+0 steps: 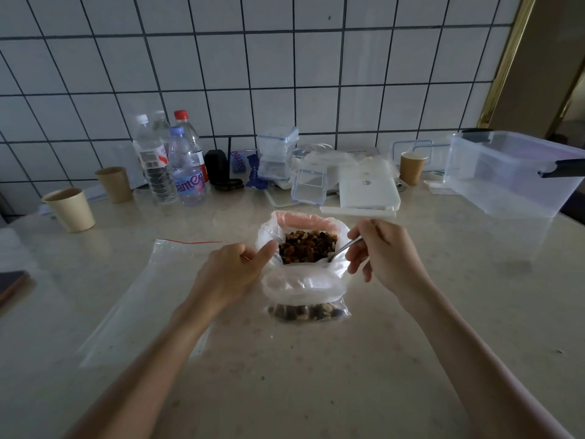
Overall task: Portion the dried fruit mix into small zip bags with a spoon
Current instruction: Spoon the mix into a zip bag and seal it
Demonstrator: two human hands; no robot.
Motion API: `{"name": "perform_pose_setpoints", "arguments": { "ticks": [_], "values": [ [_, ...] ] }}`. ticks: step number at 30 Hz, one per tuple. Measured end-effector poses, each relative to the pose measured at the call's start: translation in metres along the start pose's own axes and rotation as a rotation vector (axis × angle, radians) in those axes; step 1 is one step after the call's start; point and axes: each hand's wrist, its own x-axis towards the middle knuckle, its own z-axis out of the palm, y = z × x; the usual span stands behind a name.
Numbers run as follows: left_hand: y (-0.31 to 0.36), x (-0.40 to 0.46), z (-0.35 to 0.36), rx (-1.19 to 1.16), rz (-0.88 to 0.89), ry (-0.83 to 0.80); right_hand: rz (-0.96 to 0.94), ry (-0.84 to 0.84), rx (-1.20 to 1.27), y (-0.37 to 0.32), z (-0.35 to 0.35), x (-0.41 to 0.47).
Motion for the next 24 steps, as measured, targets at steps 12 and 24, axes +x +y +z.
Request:
{"name": "perform_pose_setpoints", "arguments": {
  "ticks": [12, 24],
  "values": [
    [0.002, 0.005, 0.011, -0.447, -0.052, -0.119, 0.287, -0.200, 0.266, -0.002, 0.010, -0.005],
    [0.012, -0.006, 0.007, -0.676, -0.087, -0.160, 0.345, -0.109, 0.445, 0.011, 0.005, 0.004]
  ]
}}
